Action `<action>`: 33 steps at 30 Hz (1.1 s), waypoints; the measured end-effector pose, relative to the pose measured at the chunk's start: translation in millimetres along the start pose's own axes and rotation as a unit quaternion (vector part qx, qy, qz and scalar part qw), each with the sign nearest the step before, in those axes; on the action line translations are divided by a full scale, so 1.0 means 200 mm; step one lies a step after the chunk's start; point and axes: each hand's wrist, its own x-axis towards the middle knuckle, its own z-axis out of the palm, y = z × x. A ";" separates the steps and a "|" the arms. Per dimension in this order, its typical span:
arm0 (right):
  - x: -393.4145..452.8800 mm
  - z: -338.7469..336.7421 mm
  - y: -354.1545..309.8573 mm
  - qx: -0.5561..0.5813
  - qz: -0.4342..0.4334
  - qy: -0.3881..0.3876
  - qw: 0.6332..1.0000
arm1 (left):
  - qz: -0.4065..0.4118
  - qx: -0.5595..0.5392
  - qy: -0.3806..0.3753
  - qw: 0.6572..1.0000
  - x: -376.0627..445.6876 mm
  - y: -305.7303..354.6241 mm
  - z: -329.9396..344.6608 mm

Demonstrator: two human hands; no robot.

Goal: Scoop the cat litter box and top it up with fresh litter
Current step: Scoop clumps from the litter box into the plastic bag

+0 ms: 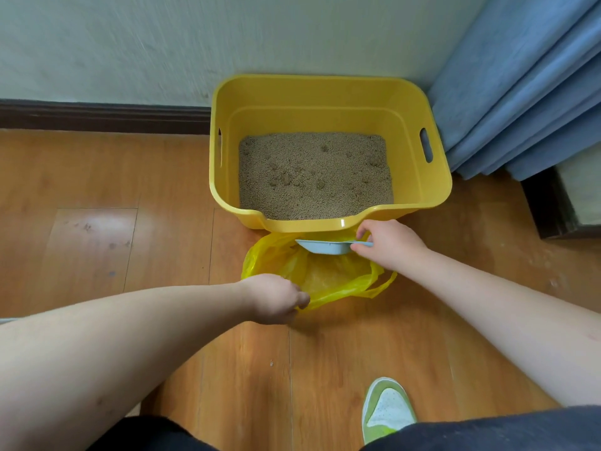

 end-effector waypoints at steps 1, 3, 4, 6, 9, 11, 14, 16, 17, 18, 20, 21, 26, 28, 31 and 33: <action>-0.01 -0.01 0.01 0.007 -0.011 -0.002 1.000 | 0.028 0.019 0.051 0.998 -0.01 -0.01 -0.03; -0.03 -0.03 0.02 0.036 -0.036 -0.014 0.999 | 0.090 0.031 0.191 0.977 -0.04 -0.04 -0.08; -0.04 -0.04 0.02 0.051 -0.049 -0.020 0.997 | 0.106 0.035 0.261 0.959 -0.05 -0.08 -0.10; -0.07 -0.06 0.03 0.082 -0.069 -0.017 0.994 | 0.079 0.028 0.358 0.930 -0.09 -0.14 -0.18; -0.09 -0.10 0.03 0.114 -0.086 0.015 0.990 | 0.016 0.014 0.450 0.893 -0.14 -0.21 -0.31; -0.10 -0.15 0.03 0.123 -0.089 0.049 0.987 | -0.013 0.008 0.498 0.867 -0.16 -0.26 -0.38; -0.11 -0.21 0.05 0.153 -0.067 0.103 0.981 | -0.105 -0.031 0.550 0.828 -0.19 -0.32 -0.46; -0.10 -0.24 0.06 0.163 -0.049 0.139 0.976 | -0.210 -0.038 0.556 0.803 -0.19 -0.36 -0.47; -0.10 -0.25 0.06 0.157 -0.042 0.153 0.975 | -0.255 -0.036 0.544 0.799 -0.18 -0.39 -0.46; -0.09 -0.27 0.07 0.142 -0.033 0.165 0.975 | -0.287 -0.040 0.522 0.802 -0.17 -0.42 -0.43; -0.06 -0.30 0.08 0.074 -0.017 0.184 0.980 | -0.317 -0.058 0.461 0.827 -0.14 -0.45 -0.37; -0.04 -0.31 0.08 0.035 -0.011 0.186 0.982 | -0.325 -0.061 0.429 0.841 -0.13 -0.46 -0.34; 0.07 -0.36 0.00 0.033 0.017 0.098 0.995 | -0.353 -0.055 0.391 0.848 -0.12 -0.47 -0.34; 0.11 -0.35 -0.10 0.047 0.032 0.037 0.998 | -0.363 -0.059 0.387 0.846 -0.11 -0.47 -0.35; 0.15 -0.31 -0.24 0.076 0.061 -0.060 0.993 | -0.406 -0.116 0.407 0.810 -0.10 -0.49 -0.37; 0.18 -0.28 -0.33 0.157 0.076 -0.107 0.979 | -0.438 -0.148 0.424 0.779 -0.09 -0.51 -0.40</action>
